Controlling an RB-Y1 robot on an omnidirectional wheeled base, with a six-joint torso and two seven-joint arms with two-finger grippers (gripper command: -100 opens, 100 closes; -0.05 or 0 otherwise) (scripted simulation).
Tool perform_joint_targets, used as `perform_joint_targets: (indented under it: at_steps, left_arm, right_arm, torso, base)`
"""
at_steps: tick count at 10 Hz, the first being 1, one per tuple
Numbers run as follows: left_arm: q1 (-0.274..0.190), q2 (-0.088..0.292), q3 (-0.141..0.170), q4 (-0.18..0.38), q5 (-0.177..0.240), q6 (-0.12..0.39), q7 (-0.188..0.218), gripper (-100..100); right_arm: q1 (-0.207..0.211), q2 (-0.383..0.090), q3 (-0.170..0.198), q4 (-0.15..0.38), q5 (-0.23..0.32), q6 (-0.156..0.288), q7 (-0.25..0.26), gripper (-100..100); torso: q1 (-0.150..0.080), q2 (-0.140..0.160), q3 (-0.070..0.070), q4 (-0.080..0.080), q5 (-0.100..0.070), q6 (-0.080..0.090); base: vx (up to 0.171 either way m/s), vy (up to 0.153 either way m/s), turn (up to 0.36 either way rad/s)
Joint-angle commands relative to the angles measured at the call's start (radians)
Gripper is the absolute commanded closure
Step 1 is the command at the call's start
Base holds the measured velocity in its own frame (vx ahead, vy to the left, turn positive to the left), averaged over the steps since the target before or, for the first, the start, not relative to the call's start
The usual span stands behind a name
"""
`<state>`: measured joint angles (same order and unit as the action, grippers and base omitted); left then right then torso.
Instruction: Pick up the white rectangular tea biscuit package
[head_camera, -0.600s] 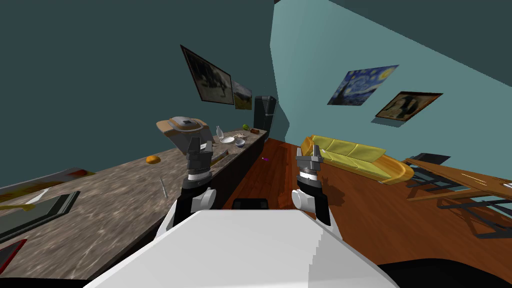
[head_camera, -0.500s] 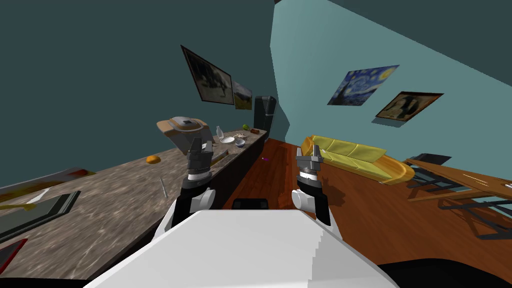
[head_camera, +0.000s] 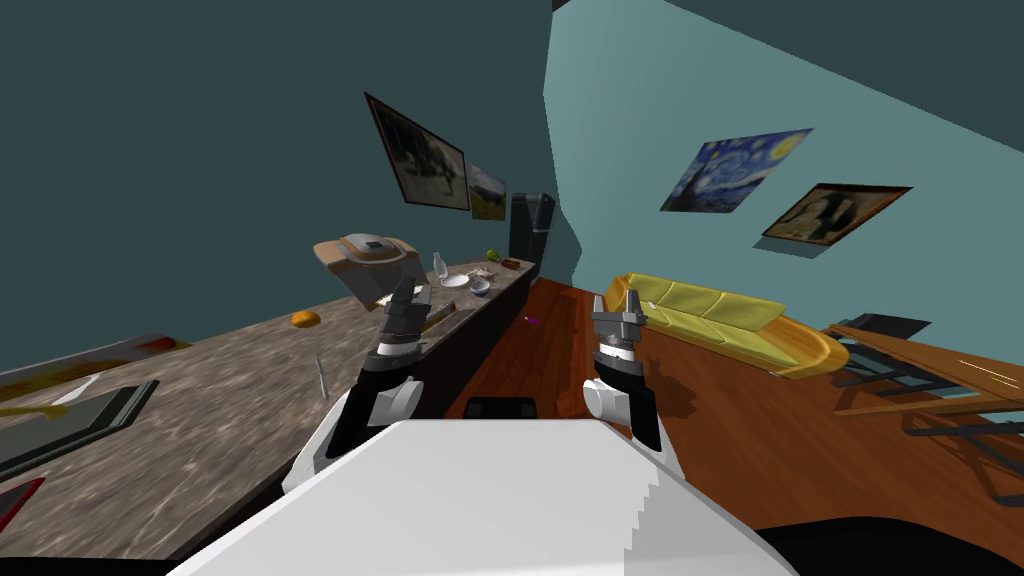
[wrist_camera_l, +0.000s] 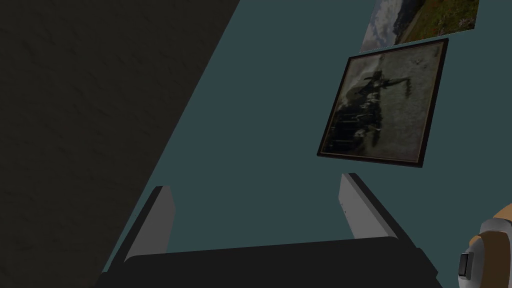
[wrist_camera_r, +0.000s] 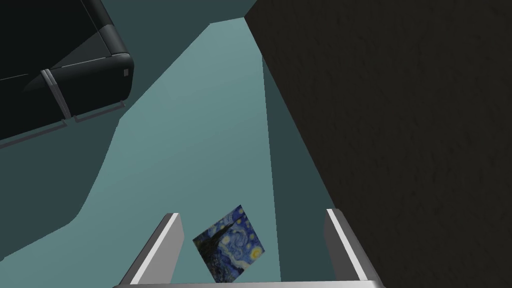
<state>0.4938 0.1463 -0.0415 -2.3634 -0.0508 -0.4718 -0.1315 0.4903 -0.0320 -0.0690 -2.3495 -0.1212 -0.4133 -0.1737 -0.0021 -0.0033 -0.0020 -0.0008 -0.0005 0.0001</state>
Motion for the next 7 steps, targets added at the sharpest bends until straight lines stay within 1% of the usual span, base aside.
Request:
perform_joint_targets:
  at_steps: [1, 2, 3, 4, 5, 6, 7]
  left_arm:
    - [-0.007, 0.034, 0.01, -0.005, 0.021, 0.05, 0.015, -100]
    - [-0.007, 0.034, 0.01, -0.005, 0.021, 0.056, 0.015, -100]
    - [-0.012, 0.062, 0.018, -0.008, 0.041, 0.095, 0.028, -100]
    - [-0.012, 0.062, 0.018, -0.008, 0.041, 0.102, 0.028, -100]
    - [-0.019, 0.09, 0.026, -0.011, 0.062, 0.143, 0.041, -100]
    - [-0.019, 0.09, 0.026, -0.011, 0.062, 0.152, 0.041, -100]
    - [-0.025, 0.117, 0.035, -0.014, 0.085, 0.185, 0.056, -100]
  right_arm:
    - [0.0, 0.0, 0.0, 0.0, 0.0, 0.0, 0.0, 0]
    - [0.0, 0.0, 0.0, 0.0, 0.0, 0.0, 0.0, 0]
    - [0.0, 0.0, 0.0, 0.0, 0.0, 0.0, 0.0, 0]
    - [0.0, 0.0, 0.0, 0.0, 0.0, 0.0, 0.0, 0]
    - [0.0, 0.0, 0.0, 0.0, 0.0, 0.0, 0.0, 0]
    - [0.0, 0.0, 0.0, 0.0, 0.0, 0.0, 0.0, 0]
    - [0.0, 0.0, 0.0, 0.0, 0.0, 0.0, 0.0, 0]
  torso:
    - [0.0, 0.0, 0.0, 0.0, 0.0, 0.0]
    - [0.001, 0.0, 0.0, 0.0, 0.0, 0.0]
    - [0.001, 0.0, 0.0, 0.0, 0.0, 0.0]
    - [0.001, 0.0, 0.0, 0.0, 0.0, 0.0]
    - [0.001, 0.0, 0.0, 0.0, 0.0, 0.0]
    - [0.0, 0.0, 0.0, 0.0, 0.0, 0.0]
    - [0.0, 0.0, 0.0, 0.0, 0.0, 0.0]
  base:
    - [0.042, -0.021, 0.044]
    - [0.038, -0.017, 0.019]
    - [0.046, -0.025, 0.037]
    - [0.043, -0.026, 0.03]
    - [0.048, -0.04, 0.05]
    - [0.046, -0.033, 0.029]
    - [0.056, -0.036, 0.047]
